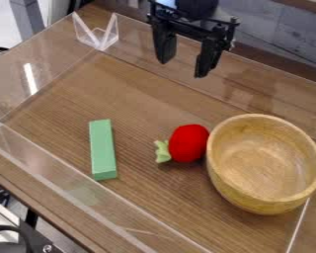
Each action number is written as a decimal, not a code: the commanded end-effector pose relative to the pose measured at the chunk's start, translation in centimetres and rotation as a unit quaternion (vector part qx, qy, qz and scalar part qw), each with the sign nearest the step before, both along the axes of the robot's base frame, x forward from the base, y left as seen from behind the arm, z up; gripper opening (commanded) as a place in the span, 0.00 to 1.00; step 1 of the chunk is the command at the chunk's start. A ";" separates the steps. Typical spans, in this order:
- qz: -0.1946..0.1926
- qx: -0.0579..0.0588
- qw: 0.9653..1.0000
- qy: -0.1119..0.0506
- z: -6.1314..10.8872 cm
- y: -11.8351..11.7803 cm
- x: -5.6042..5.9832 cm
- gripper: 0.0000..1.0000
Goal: Put the green stick in the brown bowl
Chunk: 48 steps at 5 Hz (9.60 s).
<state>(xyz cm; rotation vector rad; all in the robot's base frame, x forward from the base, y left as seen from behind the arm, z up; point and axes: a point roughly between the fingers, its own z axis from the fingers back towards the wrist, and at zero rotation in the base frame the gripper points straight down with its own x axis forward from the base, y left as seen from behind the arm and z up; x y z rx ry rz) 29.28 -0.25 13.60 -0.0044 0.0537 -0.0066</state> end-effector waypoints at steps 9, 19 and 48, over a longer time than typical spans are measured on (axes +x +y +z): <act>0.360 -0.035 0.932 -0.025 -7.3 8.0 -10.5 1.00; 0.412 -0.005 0.910 -0.057 -10.9 5.5 -8.3 0.00; 0.287 -0.043 0.947 -0.135 -1.7 -8.6 -1.7 1.00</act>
